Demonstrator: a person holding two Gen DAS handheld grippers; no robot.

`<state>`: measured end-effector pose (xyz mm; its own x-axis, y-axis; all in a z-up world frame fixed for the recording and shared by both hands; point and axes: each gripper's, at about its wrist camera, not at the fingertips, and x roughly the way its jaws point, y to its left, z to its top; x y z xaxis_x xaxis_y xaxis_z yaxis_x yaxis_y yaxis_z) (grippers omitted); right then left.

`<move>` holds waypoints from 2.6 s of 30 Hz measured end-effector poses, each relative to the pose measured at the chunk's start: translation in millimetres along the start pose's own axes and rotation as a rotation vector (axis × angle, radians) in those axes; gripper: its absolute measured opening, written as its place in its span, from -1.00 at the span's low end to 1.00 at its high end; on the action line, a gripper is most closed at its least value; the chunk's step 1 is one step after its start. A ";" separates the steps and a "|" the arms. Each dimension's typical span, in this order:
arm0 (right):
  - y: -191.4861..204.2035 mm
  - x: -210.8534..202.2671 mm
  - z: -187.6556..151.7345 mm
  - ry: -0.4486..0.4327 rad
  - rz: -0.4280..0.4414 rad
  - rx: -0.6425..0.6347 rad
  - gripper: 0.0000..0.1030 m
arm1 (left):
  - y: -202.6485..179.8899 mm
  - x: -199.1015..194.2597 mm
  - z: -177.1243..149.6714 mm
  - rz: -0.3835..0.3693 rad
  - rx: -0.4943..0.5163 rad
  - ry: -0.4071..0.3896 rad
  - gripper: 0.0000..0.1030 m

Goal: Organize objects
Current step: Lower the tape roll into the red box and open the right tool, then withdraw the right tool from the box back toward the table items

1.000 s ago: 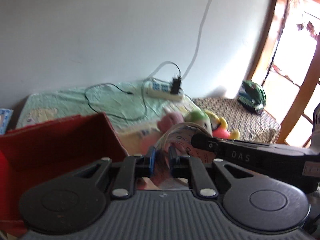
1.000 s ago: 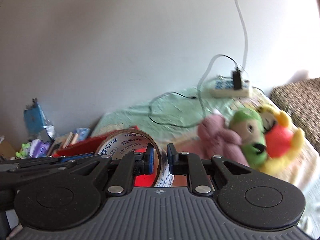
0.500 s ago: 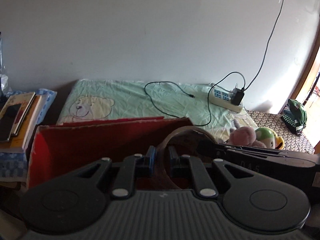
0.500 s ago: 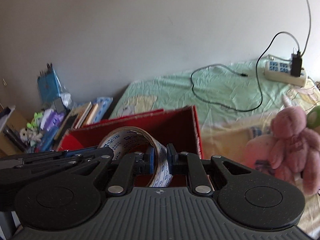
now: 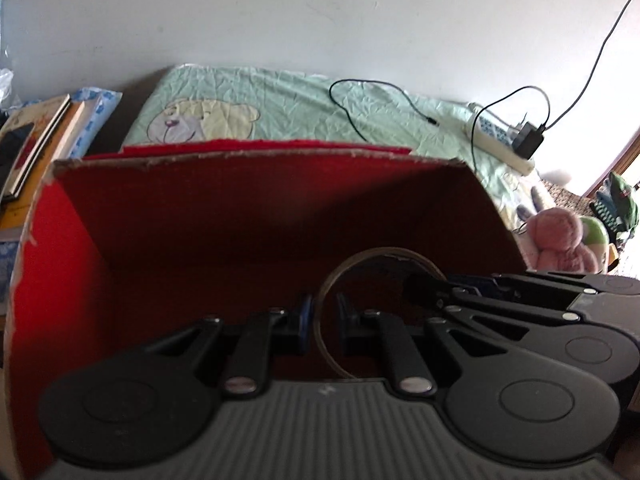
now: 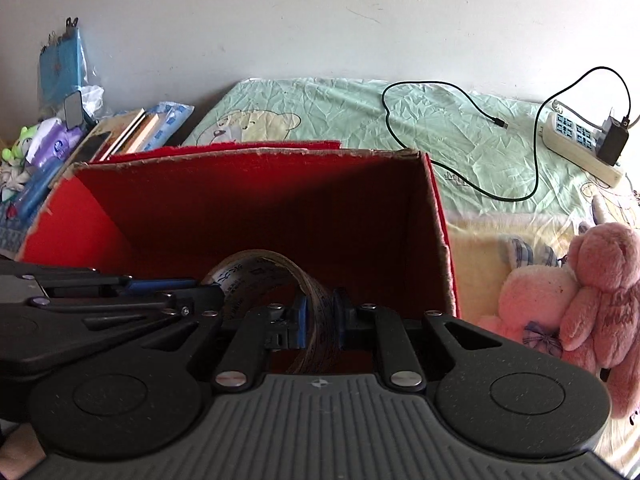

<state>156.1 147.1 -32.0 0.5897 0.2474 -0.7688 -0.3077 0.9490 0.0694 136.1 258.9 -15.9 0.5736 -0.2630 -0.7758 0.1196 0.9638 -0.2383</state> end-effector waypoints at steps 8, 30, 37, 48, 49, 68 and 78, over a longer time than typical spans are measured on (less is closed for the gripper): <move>3.9 3.6 -1.9 -0.008 -0.031 -0.017 -0.69 | 5.9 -3.7 3.5 0.045 0.001 -0.014 -0.60; 3.8 -4.0 -3.2 -0.032 0.054 0.051 -0.25 | 24.8 0.5 12.6 0.248 0.005 -0.012 0.02; -9.9 -21.4 -6.6 -0.086 0.125 0.098 -0.27 | 29.5 -0.1 12.9 0.259 -0.054 -0.018 0.23; -18.1 -29.3 -5.1 -0.026 0.287 0.156 -0.23 | 30.8 1.3 13.4 0.286 -0.074 -0.017 0.24; -16.2 -28.8 -5.2 -0.011 0.312 0.154 -0.23 | 30.5 1.5 13.5 0.290 -0.072 -0.016 0.24; 5.8 0.2 -15.9 0.096 0.135 0.180 -0.32 | 26.4 2.1 13.4 0.315 -0.055 -0.025 0.37; 7.8 1.5 -18.7 0.085 0.103 0.151 -0.31 | 22.5 3.4 13.5 0.343 -0.028 -0.028 0.39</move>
<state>140.7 151.3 -44.4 0.4936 0.3335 -0.8032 -0.2438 0.9396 0.2403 151.7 280.3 -16.0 0.5986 0.0782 -0.7972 -0.1060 0.9942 0.0179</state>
